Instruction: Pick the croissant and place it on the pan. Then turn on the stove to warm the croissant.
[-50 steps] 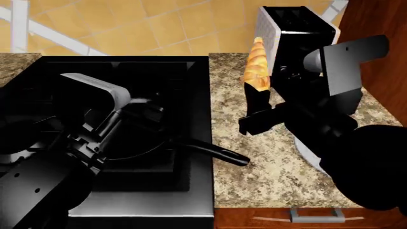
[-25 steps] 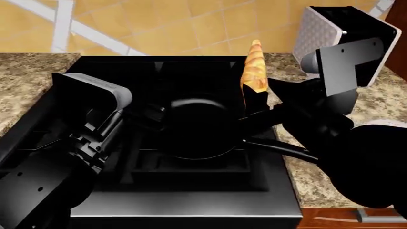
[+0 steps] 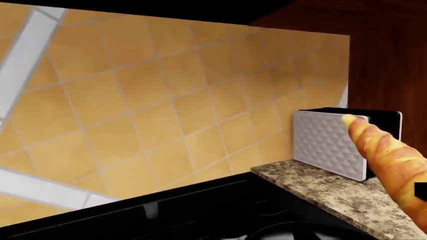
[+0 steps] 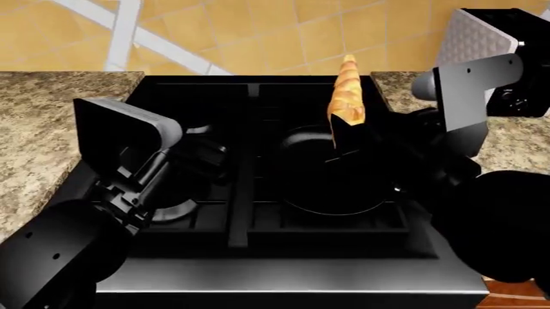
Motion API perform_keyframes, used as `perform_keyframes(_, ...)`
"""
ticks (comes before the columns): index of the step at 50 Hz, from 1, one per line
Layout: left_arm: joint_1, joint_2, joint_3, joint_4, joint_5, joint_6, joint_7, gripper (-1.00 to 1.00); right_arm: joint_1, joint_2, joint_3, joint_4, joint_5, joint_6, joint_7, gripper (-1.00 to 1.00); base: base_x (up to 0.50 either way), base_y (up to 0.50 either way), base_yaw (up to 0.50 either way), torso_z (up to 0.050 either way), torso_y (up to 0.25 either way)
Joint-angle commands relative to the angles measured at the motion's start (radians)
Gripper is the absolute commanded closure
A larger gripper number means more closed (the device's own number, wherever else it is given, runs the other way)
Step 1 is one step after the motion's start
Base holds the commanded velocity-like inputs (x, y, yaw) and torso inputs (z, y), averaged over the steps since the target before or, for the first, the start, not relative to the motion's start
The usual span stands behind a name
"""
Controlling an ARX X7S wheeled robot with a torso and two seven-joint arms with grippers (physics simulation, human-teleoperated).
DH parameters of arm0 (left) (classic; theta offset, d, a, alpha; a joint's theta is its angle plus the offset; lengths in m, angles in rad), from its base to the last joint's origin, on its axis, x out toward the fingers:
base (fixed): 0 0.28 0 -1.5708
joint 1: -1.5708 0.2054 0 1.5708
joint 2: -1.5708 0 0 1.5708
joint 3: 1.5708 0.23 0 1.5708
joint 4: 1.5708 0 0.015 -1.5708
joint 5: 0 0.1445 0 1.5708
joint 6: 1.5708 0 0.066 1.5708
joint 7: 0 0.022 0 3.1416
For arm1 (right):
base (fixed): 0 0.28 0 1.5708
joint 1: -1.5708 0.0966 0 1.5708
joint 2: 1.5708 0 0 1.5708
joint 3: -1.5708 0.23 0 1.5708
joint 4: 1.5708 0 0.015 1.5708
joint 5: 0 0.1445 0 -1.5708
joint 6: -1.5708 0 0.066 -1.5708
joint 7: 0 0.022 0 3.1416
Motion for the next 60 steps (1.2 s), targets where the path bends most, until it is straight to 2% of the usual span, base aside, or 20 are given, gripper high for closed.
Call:
perform_keyframes(1,-0.001,0.000,0.006,-0.002,-0.004,0.003,0.000,-1.00,0.008,0.003,0.000,0.013,0.000,0.009,0.000,1.00,0.00,0.00,0.00,0.000,0.000)
perform_keyframes(29,-0.009,-0.004,0.018,-0.013,0.001,0.016,-0.001,-1.00,0.257,-0.009,-0.117,0.190,0.143,0.219,0.036,1.00,0.00,0.00,0.00,0.000,0.000)
perform_keyframes(60,-0.028,-0.005,0.026,-0.040,-0.001,0.025,-0.002,-1.00,0.394,-0.056,-0.193,0.468,-0.020,0.259,-0.218,1.00,0.00,0.00,0.00,0.000,0.000)
